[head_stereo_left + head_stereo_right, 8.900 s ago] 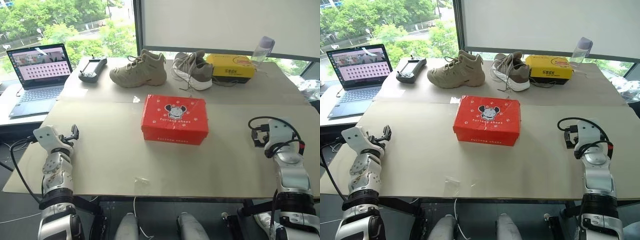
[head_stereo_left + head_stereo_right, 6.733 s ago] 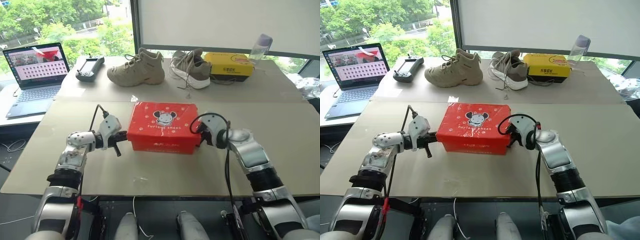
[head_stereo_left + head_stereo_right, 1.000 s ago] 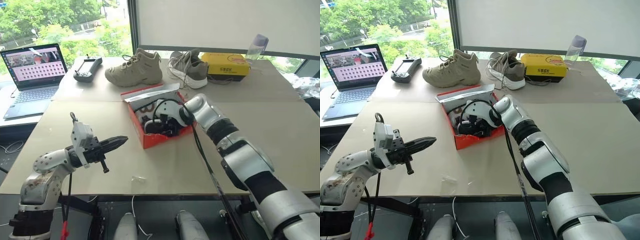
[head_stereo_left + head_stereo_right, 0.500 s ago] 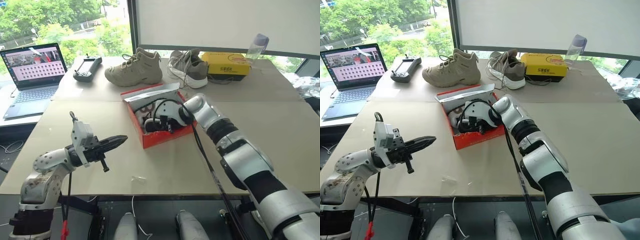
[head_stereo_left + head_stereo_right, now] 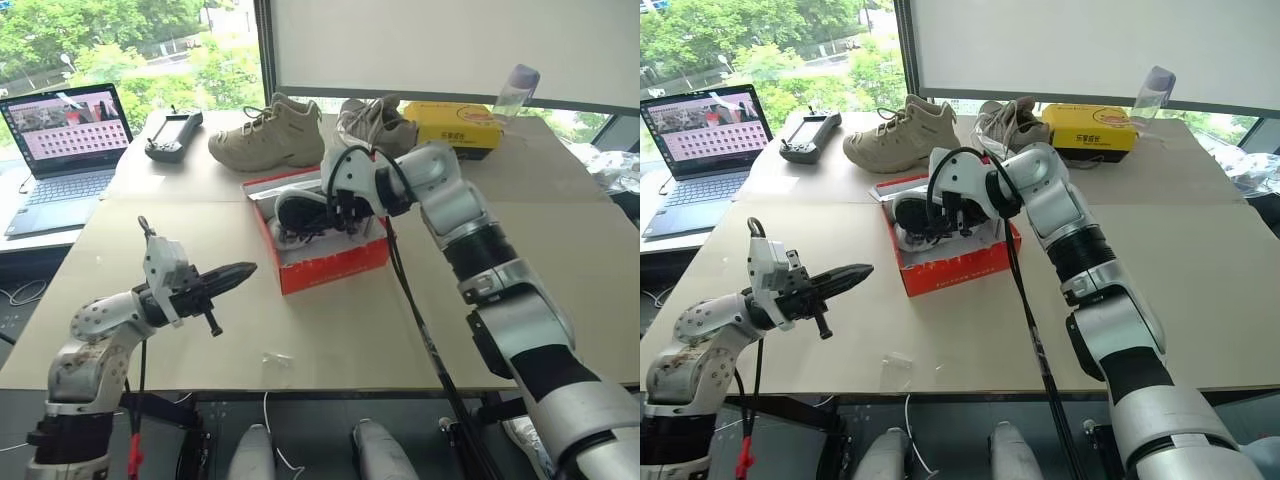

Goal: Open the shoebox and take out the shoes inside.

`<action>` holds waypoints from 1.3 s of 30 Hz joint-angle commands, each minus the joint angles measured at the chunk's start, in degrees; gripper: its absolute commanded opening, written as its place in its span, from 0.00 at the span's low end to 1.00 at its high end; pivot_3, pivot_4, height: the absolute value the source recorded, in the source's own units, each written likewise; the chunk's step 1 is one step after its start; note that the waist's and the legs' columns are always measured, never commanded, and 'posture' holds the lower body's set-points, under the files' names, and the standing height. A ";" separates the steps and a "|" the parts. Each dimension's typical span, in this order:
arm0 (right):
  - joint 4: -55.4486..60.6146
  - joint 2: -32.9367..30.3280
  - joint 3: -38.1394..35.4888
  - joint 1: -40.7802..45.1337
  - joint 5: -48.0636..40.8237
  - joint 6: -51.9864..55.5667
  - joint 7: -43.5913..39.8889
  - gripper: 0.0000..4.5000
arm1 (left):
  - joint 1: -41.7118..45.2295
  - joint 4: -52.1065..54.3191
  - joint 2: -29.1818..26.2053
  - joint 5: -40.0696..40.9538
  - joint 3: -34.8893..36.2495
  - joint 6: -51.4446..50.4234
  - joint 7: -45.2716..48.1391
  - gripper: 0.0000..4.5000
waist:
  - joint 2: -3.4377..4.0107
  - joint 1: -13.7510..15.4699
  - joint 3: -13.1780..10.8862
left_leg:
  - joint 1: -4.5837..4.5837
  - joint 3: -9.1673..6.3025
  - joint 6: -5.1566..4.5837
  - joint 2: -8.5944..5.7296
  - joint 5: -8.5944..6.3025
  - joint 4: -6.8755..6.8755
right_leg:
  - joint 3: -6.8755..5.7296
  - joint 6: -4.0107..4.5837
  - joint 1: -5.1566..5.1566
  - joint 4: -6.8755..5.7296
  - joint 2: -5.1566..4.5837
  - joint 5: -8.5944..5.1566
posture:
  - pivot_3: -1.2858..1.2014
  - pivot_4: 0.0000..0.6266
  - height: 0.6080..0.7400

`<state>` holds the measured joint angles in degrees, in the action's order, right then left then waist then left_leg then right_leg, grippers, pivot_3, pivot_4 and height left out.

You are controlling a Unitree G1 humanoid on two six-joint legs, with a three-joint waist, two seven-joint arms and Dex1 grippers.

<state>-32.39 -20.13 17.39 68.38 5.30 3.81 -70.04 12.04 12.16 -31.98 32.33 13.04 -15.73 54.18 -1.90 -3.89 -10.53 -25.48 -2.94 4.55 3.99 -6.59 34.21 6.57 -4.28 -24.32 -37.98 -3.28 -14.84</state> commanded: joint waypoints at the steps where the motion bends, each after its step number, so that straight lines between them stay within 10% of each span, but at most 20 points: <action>1: 4.78 -1.07 -3.71 0.40 -2.56 3.13 2.45 0.35 | 1.31 0.12 1.21 0.55 1.65 2.96 -1.93 0.00 | 0.00 -0.01 0.00 | 0.00 0.01 0.00 0.00 0.00 0.00 | 0.00 0.00 0.00 0.00 0.00 0.00 | 0.52 0.24 0.79; 24: 8.37 -5.70 -18.17 3.84 -9.94 16.06 20.55 0.35 | 4.11 -3.90 4.85 -1.47 -2.15 6.89 -3.52 0.00 | -0.01 0.00 0.00 | -0.02 0.02 0.00 -0.02 0.00 0.00 | 0.03 0.00 -0.01 0.02 -0.01 0.00 | 0.52 0.24 0.79; 39: -11.97 -13.97 -7.32 -3.37 12.18 9.01 46.56 0.35 | 4.76 -4.77 4.48 -1.53 -3.15 6.34 -2.72 0.00 | 0.00 -0.33 -0.01 | -0.01 0.12 -0.01 -0.04 0.00 -0.05 | 0.17 0.00 -0.04 0.11 -0.02 0.00 | 0.52 0.24 0.79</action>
<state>-44.22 -33.96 9.05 64.14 15.35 14.97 -25.46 15.96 6.45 -27.19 30.52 9.88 -10.21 51.24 -1.90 -4.22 -10.54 -25.49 -2.81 4.55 3.94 -6.59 34.15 6.76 -4.28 -24.36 -37.88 -3.30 -14.83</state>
